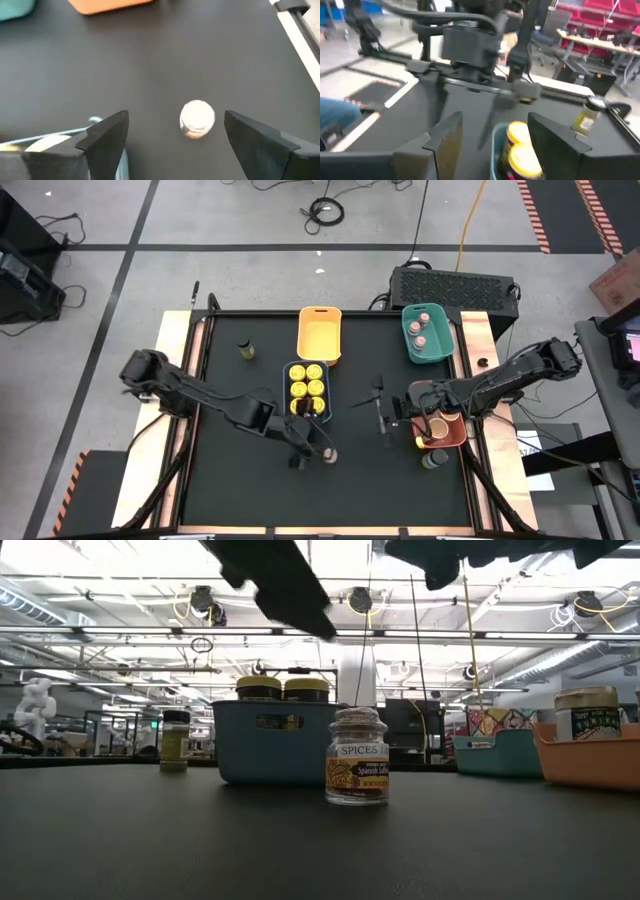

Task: Sort spices by type
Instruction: Put the brown seasoning bottle into the green bin

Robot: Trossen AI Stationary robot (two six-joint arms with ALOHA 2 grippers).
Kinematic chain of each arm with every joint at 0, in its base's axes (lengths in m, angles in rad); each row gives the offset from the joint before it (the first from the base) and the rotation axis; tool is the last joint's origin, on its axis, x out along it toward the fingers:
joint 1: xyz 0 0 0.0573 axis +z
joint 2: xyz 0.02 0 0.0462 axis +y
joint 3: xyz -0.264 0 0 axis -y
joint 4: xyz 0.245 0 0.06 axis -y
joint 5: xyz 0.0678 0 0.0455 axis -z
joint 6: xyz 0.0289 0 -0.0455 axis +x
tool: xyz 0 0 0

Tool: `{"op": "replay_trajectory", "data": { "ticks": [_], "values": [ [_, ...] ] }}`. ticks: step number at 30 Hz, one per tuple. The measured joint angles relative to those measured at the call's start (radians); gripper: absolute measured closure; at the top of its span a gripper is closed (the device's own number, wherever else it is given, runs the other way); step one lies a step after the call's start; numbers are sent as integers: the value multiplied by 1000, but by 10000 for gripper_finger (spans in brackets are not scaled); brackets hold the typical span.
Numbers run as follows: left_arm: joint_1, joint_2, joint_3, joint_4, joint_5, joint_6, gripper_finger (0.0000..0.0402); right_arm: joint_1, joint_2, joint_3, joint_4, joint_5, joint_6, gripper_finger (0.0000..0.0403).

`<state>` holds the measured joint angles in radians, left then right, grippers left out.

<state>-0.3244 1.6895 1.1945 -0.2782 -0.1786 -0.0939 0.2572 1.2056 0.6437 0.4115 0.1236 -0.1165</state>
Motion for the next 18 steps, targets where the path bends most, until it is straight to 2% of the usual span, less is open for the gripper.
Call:
{"op": "replay_trajectory", "data": {
  "ticks": [4,8,12,18],
  "values": [
    [-21,-113,-57,-96,-66,-24,73,37,59,0,36,0,10,150],
    [-53,-265,-173,-55,-177,-54,72,64,136,18,23,-1,93,115],
    [-70,-423,-327,76,-242,-73,72,92,220,87,-32,0,139,91],
    [-80,-625,-602,405,-364,68,72,114,348,249,-266,1,155,86]
  ]
}}
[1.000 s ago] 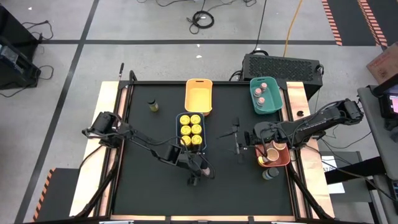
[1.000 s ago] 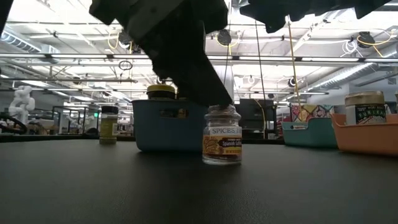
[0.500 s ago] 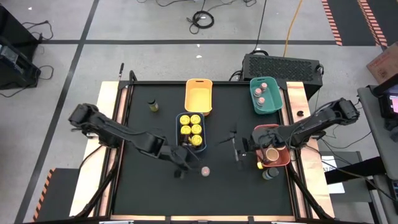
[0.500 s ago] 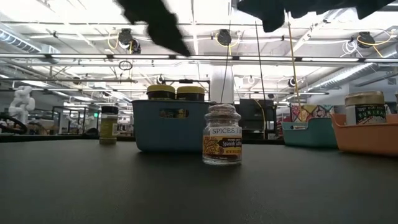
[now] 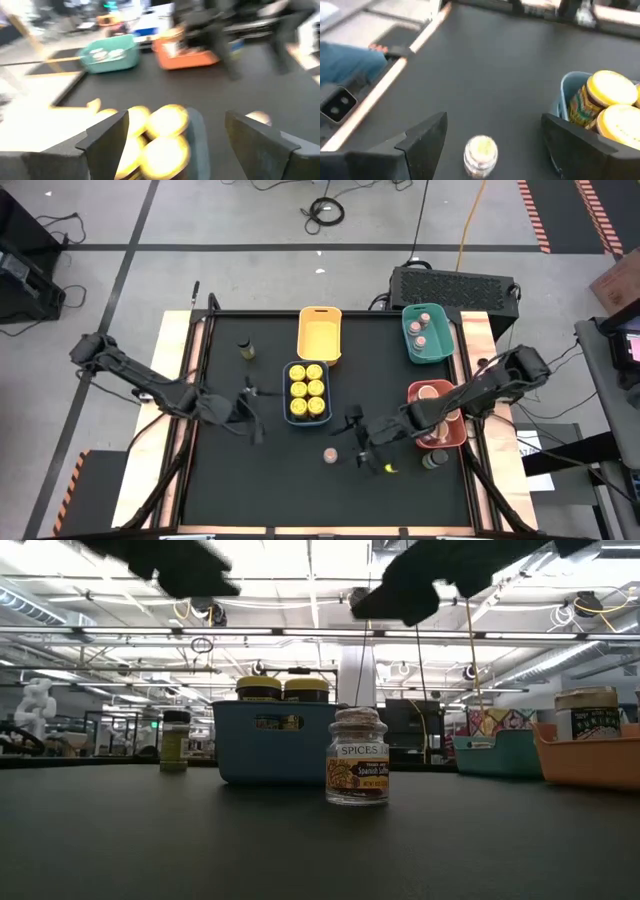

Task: Sort spices by type
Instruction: Put the brown seasoning bottle into the green bin

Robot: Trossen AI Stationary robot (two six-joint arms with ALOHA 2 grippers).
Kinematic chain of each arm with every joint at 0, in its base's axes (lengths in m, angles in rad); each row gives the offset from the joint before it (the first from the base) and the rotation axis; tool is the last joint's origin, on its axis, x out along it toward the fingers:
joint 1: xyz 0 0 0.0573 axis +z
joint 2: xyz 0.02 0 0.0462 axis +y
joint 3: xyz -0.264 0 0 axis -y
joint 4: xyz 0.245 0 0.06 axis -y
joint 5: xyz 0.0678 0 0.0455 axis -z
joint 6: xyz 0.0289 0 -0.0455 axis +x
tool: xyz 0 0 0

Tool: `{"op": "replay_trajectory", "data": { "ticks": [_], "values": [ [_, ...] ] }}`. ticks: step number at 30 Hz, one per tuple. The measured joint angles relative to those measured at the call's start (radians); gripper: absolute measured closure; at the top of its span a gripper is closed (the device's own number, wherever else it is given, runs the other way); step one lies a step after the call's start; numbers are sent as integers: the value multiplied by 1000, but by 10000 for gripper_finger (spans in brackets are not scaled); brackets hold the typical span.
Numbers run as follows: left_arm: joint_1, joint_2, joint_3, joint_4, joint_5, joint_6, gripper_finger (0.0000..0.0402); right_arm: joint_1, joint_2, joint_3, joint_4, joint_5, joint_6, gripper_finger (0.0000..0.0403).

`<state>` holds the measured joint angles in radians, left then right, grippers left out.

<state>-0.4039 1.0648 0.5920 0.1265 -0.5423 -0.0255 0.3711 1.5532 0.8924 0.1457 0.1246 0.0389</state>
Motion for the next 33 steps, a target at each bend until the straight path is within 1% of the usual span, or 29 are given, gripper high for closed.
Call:
{"op": "replay_trajectory", "data": {
  "ticks": [2,3,5,6,8,10,12,14,16,19,25,27,33],
  "values": [
    [7,-84,-92,47,-67,32,72,0,47,58,-45,1,6,87],
    [12,-115,-131,119,-78,45,72,2,60,75,-78,0,5,87],
    [25,-194,-213,223,-78,91,72,4,103,116,-126,2,6,88],
    [29,-225,-250,282,-76,117,72,5,121,135,-122,0,6,88],
    [41,-270,-307,408,-62,168,72,12,144,148,-165,1,15,88],
    [47,-324,-364,483,-52,210,72,11,178,169,-137,0,28,88],
    [58,-346,-391,547,-22,237,72,11,197,163,-148,0,36,88],
    [63,-380,-411,531,-2,245,72,9,223,167,-108,0,63,88],
    [65,-385,-407,534,26,244,72,9,236,163,-128,-1,91,88],
    [64,-399,-409,519,54,244,72,2,261,167,-110,-1,116,88],
    [66,-397,-409,515,68,244,72,-5,286,163,-131,1,161,88],
    [66,-396,-409,512,69,242,72,-5,306,167,-103,3,163,88],
    [66,-396,-409,511,71,222,72,-5,349,165,-115,5,167,88]
  ]
}}
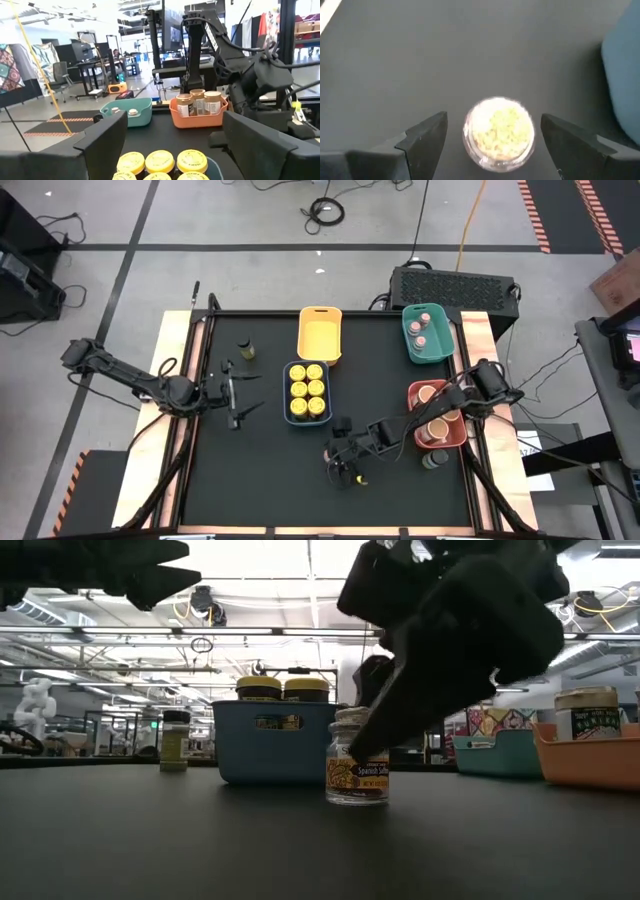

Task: Sort spices by type
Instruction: Put the brown seasoning bottle into the green bin

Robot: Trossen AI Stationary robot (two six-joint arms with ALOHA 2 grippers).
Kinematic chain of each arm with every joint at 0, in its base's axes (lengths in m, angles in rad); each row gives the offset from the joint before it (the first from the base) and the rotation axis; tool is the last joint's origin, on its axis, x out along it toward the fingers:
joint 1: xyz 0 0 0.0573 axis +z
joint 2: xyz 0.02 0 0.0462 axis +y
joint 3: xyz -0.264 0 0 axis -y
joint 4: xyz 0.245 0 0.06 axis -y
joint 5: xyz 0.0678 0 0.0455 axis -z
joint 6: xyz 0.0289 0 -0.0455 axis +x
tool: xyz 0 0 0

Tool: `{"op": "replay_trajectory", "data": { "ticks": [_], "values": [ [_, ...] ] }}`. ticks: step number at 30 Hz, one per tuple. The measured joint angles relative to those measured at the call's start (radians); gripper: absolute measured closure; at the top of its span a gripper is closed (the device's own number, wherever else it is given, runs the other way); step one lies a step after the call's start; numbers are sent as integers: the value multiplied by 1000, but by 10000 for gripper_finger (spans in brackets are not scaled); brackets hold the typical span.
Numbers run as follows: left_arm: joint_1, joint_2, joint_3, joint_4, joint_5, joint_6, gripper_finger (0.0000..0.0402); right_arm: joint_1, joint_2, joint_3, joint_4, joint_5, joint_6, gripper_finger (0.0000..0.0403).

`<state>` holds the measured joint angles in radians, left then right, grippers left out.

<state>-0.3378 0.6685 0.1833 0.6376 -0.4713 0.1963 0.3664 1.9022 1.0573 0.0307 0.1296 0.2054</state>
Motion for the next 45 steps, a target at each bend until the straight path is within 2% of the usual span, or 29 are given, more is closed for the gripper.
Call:
{"op": "replay_trajectory", "data": {
  "ticks": [15,19,23,25,26,31,37,40,45],
  "values": [
    [0,0,0,-48,0,-8,72,-2,7,0,25,0,-3,97],
    [0,0,0,-49,0,-8,72,-9,3,0,27,0,-1,141],
    [0,0,0,-49,0,-8,72,-19,0,0,19,-25,-2,212],
    [0,0,0,-49,0,-8,72,-27,-16,4,-31,-57,-6,246],
    [0,0,1,-49,0,-8,72,-30,-26,16,-79,-57,-7,249],
    [0,0,1,-58,0,-8,72,-54,-106,99,-334,-55,-28,249],
    [0,0,1,-57,0,-8,72,-90,-273,134,-477,-46,-97,249],
    [0,1,1,-57,0,-10,72,-128,-384,135,-558,36,-98,249],
    [0,0,1,-56,0,-11,72,-219,-536,135,-737,278,-56,249]
  ]
}}
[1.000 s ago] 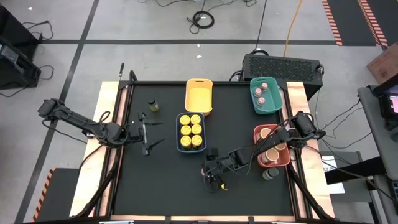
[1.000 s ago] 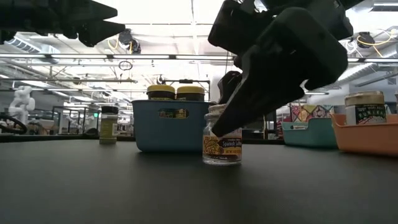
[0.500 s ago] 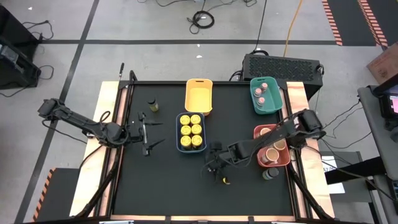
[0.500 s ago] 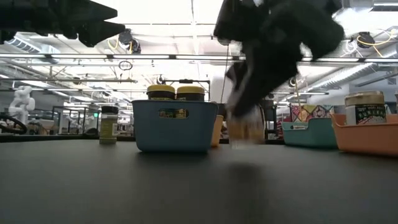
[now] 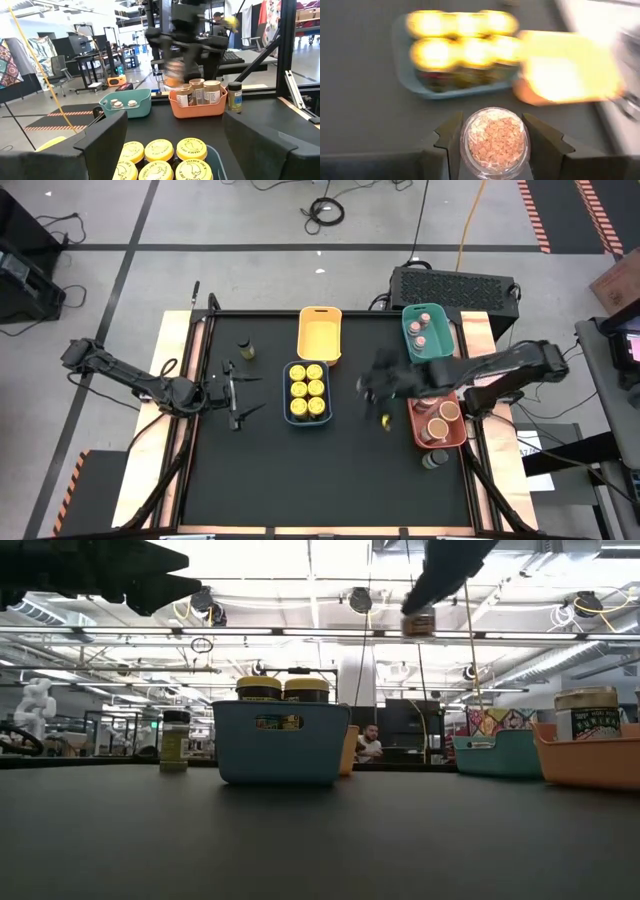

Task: Sort spices by type
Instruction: Put the brown seasoning bottle into the green bin

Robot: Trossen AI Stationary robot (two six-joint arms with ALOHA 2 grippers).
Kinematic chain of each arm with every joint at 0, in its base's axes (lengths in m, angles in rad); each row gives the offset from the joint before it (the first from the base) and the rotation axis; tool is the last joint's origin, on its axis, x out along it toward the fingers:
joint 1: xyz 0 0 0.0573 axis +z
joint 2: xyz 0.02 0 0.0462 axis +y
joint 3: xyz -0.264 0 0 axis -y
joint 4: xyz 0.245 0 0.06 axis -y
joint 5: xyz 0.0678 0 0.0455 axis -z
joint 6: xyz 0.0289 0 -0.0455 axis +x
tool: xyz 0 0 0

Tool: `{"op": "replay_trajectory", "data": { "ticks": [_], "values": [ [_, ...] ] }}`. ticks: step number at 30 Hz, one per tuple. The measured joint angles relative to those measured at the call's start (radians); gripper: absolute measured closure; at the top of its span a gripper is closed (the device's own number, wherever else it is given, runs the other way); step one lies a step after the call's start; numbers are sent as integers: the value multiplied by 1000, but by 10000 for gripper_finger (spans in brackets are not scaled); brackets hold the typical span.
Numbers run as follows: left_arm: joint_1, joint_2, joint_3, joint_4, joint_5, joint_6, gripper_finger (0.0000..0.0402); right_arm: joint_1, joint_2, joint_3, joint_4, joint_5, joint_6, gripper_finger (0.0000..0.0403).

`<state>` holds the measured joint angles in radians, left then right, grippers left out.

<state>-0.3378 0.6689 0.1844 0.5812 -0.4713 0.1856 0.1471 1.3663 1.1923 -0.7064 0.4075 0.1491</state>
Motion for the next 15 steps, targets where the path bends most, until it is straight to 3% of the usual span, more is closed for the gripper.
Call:
{"op": "replay_trajectory", "data": {
  "ticks": [2,8,15],
  "values": [
    [0,0,0,0,0,0,72,-62,-41,0,-66,49,32,249],
    [0,0,0,0,0,-2,72,-296,-65,-3,-245,56,107,249],
    [0,0,0,1,0,-21,72,-613,-70,-103,-232,56,139,249]
  ]
}}
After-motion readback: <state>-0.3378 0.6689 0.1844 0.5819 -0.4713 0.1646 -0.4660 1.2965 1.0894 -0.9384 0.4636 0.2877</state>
